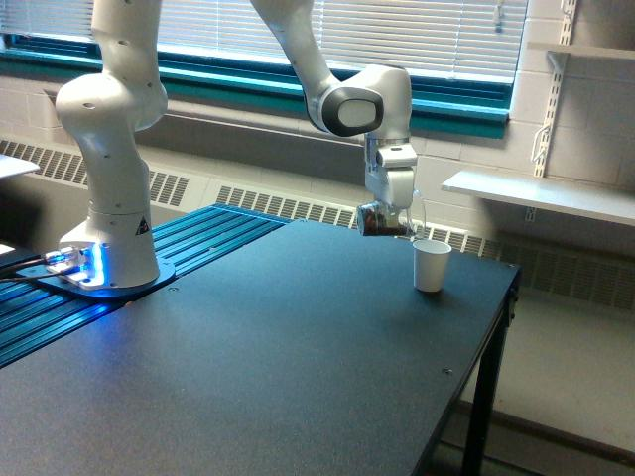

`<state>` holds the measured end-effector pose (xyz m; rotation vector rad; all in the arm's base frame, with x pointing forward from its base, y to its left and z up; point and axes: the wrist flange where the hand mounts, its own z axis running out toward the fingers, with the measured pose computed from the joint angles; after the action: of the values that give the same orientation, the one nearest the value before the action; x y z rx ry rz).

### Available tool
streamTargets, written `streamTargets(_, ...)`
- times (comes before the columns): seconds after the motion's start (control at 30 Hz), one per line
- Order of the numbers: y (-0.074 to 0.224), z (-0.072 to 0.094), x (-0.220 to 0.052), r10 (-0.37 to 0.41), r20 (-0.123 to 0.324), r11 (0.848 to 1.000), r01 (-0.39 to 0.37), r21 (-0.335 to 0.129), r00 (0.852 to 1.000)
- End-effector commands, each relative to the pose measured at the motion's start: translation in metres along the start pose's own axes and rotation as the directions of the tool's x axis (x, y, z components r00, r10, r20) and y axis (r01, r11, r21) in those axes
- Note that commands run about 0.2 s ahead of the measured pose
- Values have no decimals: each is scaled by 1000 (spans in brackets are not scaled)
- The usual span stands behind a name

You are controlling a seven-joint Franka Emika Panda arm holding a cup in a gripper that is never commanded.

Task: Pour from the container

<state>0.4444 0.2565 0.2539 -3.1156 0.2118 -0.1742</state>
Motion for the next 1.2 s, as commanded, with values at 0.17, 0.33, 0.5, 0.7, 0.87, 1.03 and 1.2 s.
streamTargets(0.17,-6,1,4,-19,15,1000,20,-24,1000)
streamTargets(0.33,-4,3,9,-25,20,999,26,-38,999)
streamTargets(0.5,-4,2,16,-18,22,999,19,-42,1000)
streamTargets(0.7,-4,5,19,-24,32,998,25,-56,999)
streamTargets(0.87,-5,6,20,-25,47,997,29,-67,999)
streamTargets(1.03,-6,7,21,-32,66,996,38,-81,997)
streamTargets(1.2,-5,7,25,-33,69,995,40,-93,997)
